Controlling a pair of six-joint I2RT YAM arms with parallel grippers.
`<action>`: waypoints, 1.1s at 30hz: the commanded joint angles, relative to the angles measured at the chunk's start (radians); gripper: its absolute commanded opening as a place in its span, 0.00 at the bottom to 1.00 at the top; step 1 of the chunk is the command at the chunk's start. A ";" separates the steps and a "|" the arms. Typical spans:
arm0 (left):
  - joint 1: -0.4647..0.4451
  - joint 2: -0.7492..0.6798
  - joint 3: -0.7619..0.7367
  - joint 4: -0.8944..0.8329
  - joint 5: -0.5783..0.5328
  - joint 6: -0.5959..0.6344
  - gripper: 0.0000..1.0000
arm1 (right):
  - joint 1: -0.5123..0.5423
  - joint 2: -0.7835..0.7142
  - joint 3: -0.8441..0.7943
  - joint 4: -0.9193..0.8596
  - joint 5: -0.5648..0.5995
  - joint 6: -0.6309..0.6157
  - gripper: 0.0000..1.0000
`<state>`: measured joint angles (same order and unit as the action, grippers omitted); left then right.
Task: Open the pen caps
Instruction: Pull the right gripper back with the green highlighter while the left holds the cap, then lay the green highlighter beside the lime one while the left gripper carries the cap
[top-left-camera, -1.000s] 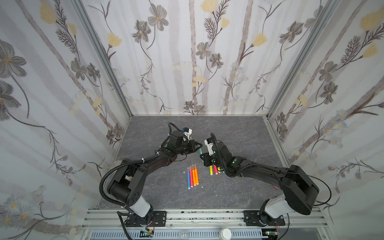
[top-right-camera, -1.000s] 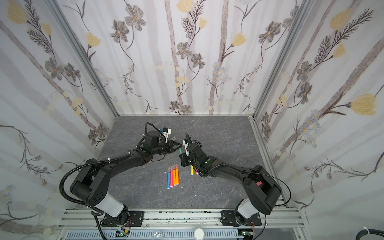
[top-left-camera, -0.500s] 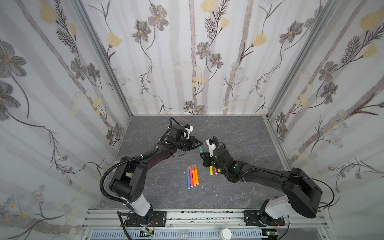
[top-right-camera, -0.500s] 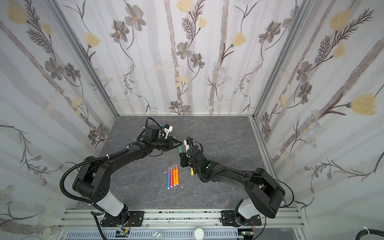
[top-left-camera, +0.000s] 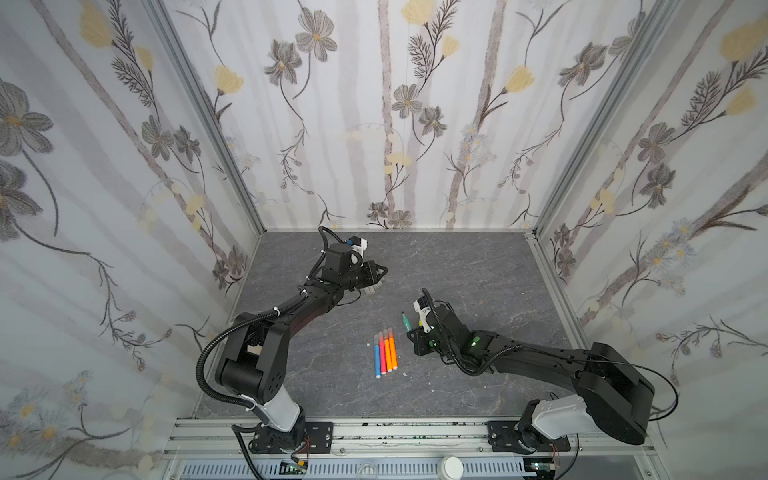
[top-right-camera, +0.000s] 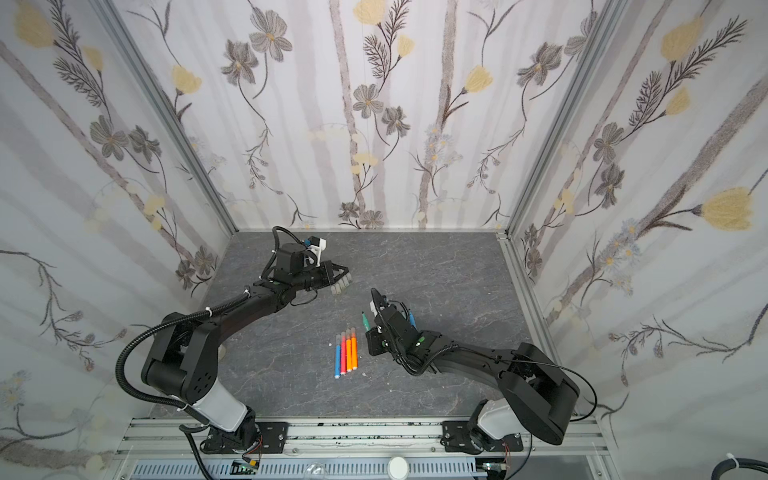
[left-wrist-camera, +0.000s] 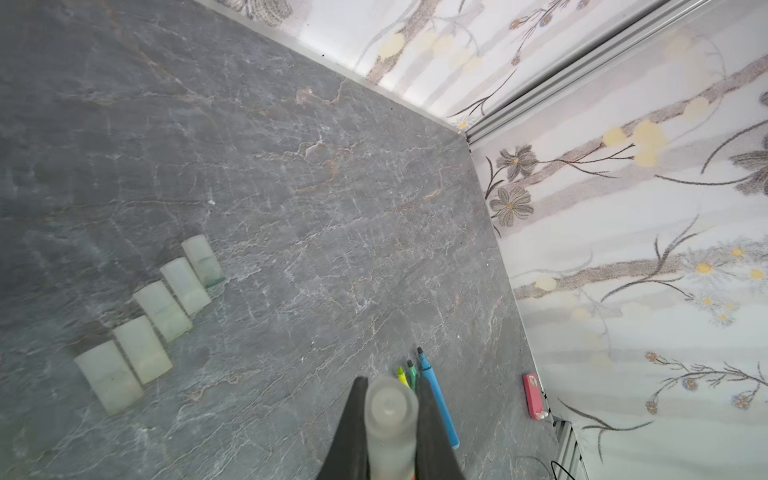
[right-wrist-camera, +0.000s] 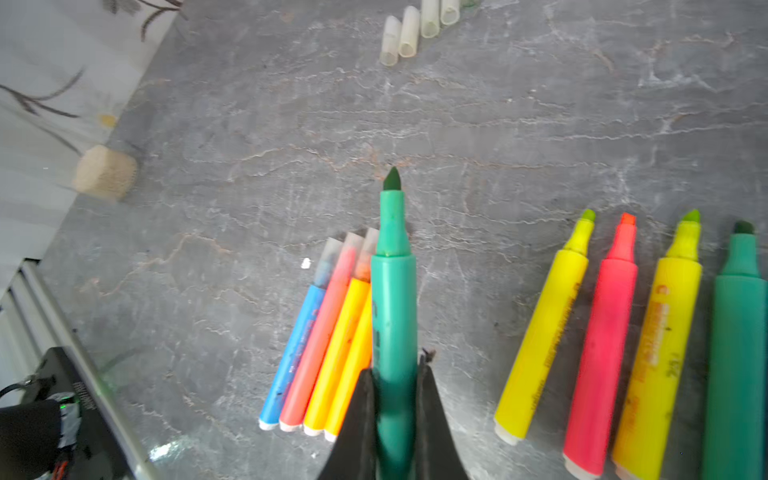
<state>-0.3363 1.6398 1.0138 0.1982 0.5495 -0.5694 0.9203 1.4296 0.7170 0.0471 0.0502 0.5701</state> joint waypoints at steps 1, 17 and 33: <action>0.034 -0.019 -0.045 0.015 -0.016 0.028 0.00 | -0.004 0.040 0.027 -0.085 0.094 0.034 0.00; 0.143 -0.035 -0.173 0.016 -0.019 0.077 0.00 | -0.013 0.284 0.193 -0.161 0.216 0.151 0.00; 0.151 -0.001 -0.192 0.040 -0.016 0.082 0.00 | -0.009 0.325 0.223 -0.229 0.269 0.160 0.06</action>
<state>-0.1875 1.6329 0.8257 0.2127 0.5282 -0.4999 0.9096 1.7496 0.9314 -0.1616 0.2939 0.7212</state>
